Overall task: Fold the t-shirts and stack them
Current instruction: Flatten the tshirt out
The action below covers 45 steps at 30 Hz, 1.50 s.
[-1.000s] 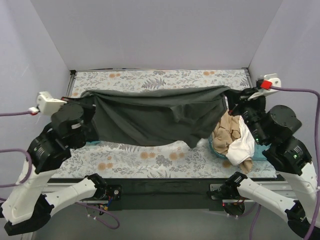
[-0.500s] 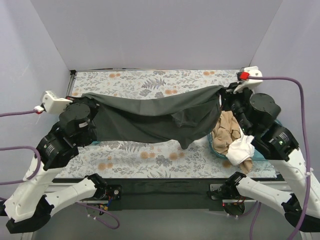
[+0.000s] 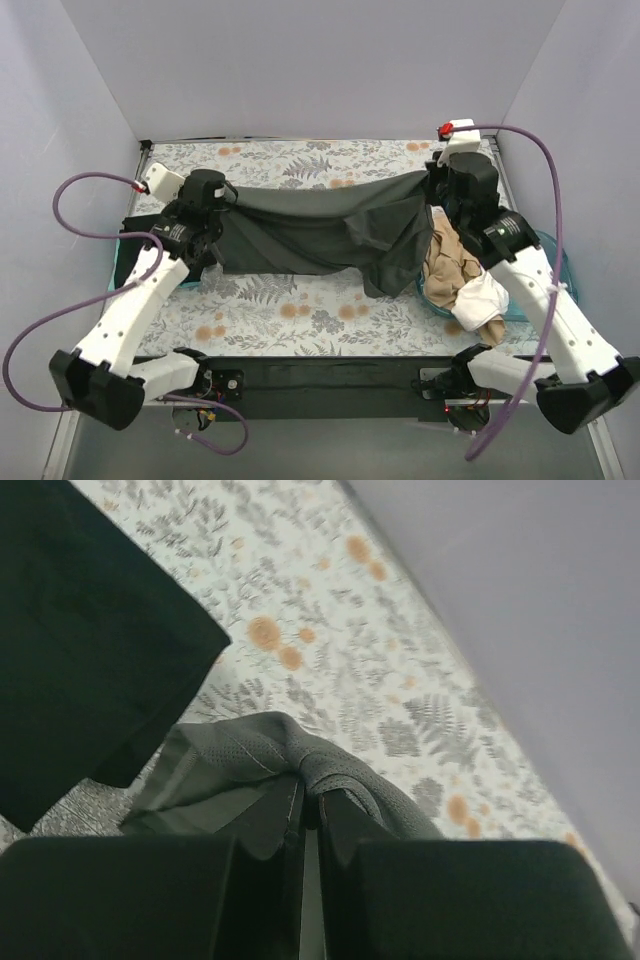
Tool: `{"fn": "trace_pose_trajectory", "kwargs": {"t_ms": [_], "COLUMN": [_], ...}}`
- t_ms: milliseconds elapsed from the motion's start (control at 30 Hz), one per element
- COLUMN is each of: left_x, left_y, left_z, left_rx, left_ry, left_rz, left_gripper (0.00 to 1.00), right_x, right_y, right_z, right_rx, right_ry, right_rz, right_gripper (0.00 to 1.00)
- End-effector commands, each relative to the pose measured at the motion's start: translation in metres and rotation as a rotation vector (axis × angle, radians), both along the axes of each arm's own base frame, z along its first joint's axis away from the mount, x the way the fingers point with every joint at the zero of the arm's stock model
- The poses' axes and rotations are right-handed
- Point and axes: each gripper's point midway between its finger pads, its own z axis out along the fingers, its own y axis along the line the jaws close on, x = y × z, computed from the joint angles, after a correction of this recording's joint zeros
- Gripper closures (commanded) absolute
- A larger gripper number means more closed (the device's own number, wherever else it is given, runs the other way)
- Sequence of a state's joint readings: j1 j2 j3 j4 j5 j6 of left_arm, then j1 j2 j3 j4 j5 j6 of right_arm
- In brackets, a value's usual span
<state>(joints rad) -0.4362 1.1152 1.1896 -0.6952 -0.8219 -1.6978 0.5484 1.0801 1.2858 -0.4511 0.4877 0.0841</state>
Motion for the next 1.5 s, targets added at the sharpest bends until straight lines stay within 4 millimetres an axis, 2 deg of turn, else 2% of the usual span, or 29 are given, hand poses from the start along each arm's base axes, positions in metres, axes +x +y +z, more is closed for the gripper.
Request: {"fn": "trace_pose_trajectory", "kwargs": {"t_ms": [0, 33, 133, 200, 233, 267, 300, 333, 367, 433, 467, 500, 533, 567, 600, 633, 700, 767, 900, 933, 967, 1000, 1033, 1067, 1133, 1167, 1233, 1267, 1467], "left_x": [0.042, 0.053, 0.083, 0.110, 0.123, 0.137, 0.153, 0.163, 0.181, 0.205, 0.220, 0.230, 0.239, 0.241, 0.252, 0.255, 0.254, 0.245, 0.205, 0.181, 0.167, 0.151, 0.138, 0.112, 0.096, 0.082, 0.070, 0.066, 0.052], "left_y": [-0.008, -0.007, -0.007, -0.006, -0.012, -0.010, -0.012, -0.013, -0.014, -0.019, -0.021, -0.020, -0.021, -0.018, -0.019, -0.017, -0.017, -0.018, -0.018, -0.016, -0.015, -0.013, -0.014, -0.013, -0.016, -0.020, -0.019, -0.017, -0.019], "left_z": [-0.022, -0.041, -0.045, -0.065, -0.060, -0.059, -0.084, -0.089, -0.080, -0.117, -0.106, -0.138, -0.140, -0.150, -0.142, -0.155, -0.158, -0.152, -0.144, -0.166, -0.148, -0.154, -0.157, -0.181, -0.171, -0.187, -0.188, -0.193, -0.223], "left_rx": [-0.054, -0.037, -0.004, 0.020, 0.013, 0.017, 0.023, 0.043, 0.048, 0.067, 0.084, 0.091, 0.092, 0.096, 0.097, 0.096, 0.098, 0.087, 0.009, -0.008, -0.025, -0.041, -0.077, -0.094, -0.118, -0.142, -0.151, -0.157, -0.180], "left_ry": [0.002, 0.040, 0.030, 0.061, 0.043, 0.024, 0.079, 0.095, 0.075, 0.149, 0.128, 0.190, 0.195, 0.236, 0.223, 0.257, 0.289, 0.310, 0.361, 0.439, 0.410, 0.430, 0.434, 0.487, 0.442, 0.466, 0.469, 0.477, 0.533], "left_rz": [-0.158, -0.157, -0.179, -0.199, -0.236, -0.243, -0.253, -0.271, -0.278, -0.307, -0.325, -0.328, -0.332, -0.336, -0.338, -0.336, -0.340, -0.348, -0.323, -0.318, -0.311, -0.299, -0.286, -0.287, -0.309, -0.333, -0.326, -0.311, -0.315], "left_gripper": [1.00, 1.00, 1.00, 1.00, 1.00, 1.00, 1.00, 1.00, 1.00, 0.98, 0.93, 0.85, 0.72, 0.46, 0.34, 0.25, 0.14, 0.13, 0.12, 0.11, 0.11, 0.11, 0.11, 0.11, 0.12, 0.13, 0.18, 0.19, 0.39], "right_x": [0.043, 0.054, 0.083, 0.108, 0.119, 0.135, 0.146, 0.159, 0.174, 0.192, 0.209, 0.217, 0.225, 0.237, 0.242, 0.245, 0.251, 0.247, 0.219, 0.209, 0.194, 0.181, 0.159, 0.138, 0.104, 0.069, 0.038, 0.006, -0.068], "right_y": [0.000, 0.001, 0.005, 0.006, 0.006, 0.005, 0.001, -0.001, -0.004, -0.007, -0.010, -0.010, -0.012, -0.010, -0.013, -0.013, -0.017, -0.019, -0.021, -0.023, -0.017, -0.017, -0.017, -0.013, -0.005, 0.001, 0.015, 0.024, 0.065], "right_z": [-0.012, -0.010, -0.030, -0.048, -0.046, -0.068, -0.073, -0.064, -0.087, -0.098, -0.110, -0.117, -0.125, -0.139, -0.148, -0.155, -0.165, -0.167, -0.150, -0.149, -0.123, -0.118, -0.141, -0.118, -0.128, -0.146, -0.153, -0.170, -0.160], "right_rx": [0.101, 0.107, 0.078, 0.076, 0.080, 0.073, 0.079, 0.084, 0.072, 0.062, 0.058, 0.058, 0.058, 0.059, 0.075, 0.079, 0.078, 0.072, 0.080, 0.096, 0.123, 0.138, 0.149, 0.184, 0.220, 0.269, 0.337, 0.356, 0.491], "right_ry": [0.003, -0.019, 0.008, 0.034, 0.029, 0.077, 0.088, 0.071, 0.116, 0.133, 0.149, 0.160, 0.174, 0.194, 0.215, 0.233, 0.259, 0.286, 0.293, 0.302, 0.262, 0.260, 0.320, 0.280, 0.308, 0.350, 0.350, 0.370, 0.314], "right_rz": [0.053, 0.070, 0.127, 0.126, 0.122, 0.115, 0.109, 0.102, 0.090, 0.085, 0.074, 0.072, 0.068, 0.069, 0.067, 0.069, 0.058, 0.046, 0.054, 0.044, 0.079, 0.081, 0.080, 0.091, 0.114, 0.110, 0.161, 0.202, 0.420], "right_gripper": [0.99, 0.99, 0.99, 0.99, 0.99, 0.99, 0.99, 0.99, 0.99, 0.99, 0.99, 0.99, 0.99, 0.97, 0.87, 0.48, 0.03, 0.02, 0.02, 0.02, 0.02, 0.02, 0.02, 0.02, 0.02, 0.02, 0.02, 0.02, 0.02]}}
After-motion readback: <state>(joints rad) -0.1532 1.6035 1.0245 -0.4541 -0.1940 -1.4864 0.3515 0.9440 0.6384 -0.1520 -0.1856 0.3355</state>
